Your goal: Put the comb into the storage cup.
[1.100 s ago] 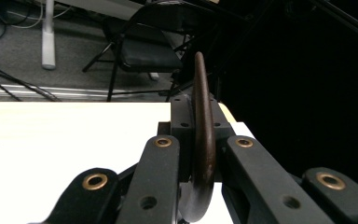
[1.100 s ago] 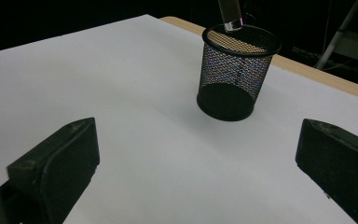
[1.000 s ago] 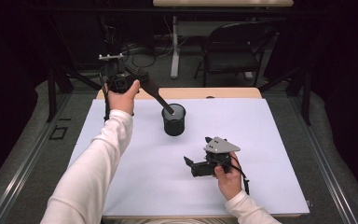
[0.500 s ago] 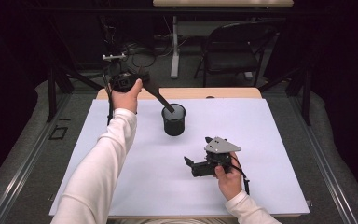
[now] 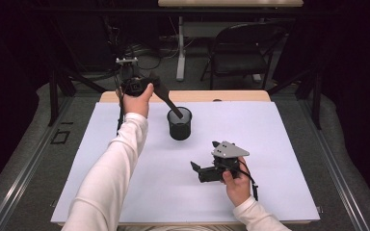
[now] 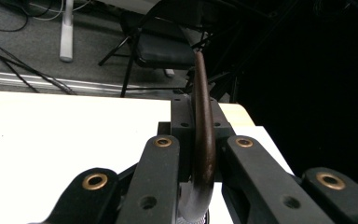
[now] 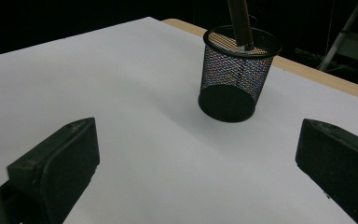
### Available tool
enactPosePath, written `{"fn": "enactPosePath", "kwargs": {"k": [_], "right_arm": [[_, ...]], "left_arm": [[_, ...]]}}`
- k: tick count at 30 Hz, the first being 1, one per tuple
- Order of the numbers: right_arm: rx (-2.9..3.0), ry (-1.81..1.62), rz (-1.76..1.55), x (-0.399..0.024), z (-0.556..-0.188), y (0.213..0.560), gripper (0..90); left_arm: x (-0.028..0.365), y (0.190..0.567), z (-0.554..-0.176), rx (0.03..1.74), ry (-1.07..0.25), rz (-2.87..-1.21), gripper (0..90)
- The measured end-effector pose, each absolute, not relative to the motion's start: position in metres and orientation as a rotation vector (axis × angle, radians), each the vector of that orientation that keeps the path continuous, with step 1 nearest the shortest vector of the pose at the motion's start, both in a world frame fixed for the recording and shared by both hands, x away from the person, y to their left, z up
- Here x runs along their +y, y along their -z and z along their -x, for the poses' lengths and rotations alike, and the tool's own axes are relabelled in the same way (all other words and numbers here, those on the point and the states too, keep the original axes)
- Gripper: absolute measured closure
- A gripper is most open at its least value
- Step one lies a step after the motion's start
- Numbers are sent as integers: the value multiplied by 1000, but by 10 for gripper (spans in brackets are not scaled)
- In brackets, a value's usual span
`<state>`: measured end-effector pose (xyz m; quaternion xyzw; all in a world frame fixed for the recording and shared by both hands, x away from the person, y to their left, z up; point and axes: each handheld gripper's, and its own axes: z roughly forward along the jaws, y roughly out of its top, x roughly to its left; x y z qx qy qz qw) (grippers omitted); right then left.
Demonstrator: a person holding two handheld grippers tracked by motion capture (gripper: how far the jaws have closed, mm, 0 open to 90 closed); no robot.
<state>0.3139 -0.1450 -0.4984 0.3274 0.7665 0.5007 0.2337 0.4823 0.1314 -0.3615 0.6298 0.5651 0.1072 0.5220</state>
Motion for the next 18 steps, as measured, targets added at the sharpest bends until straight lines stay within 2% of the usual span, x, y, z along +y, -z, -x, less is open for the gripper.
{"fn": "enactPosePath", "kwargs": {"k": [18], "right_arm": [[2102, -1385, -896, -146, -314, 498, 3]], "left_arm": [[114, 375, -484, 1355, -251, -1567, 865]]}}
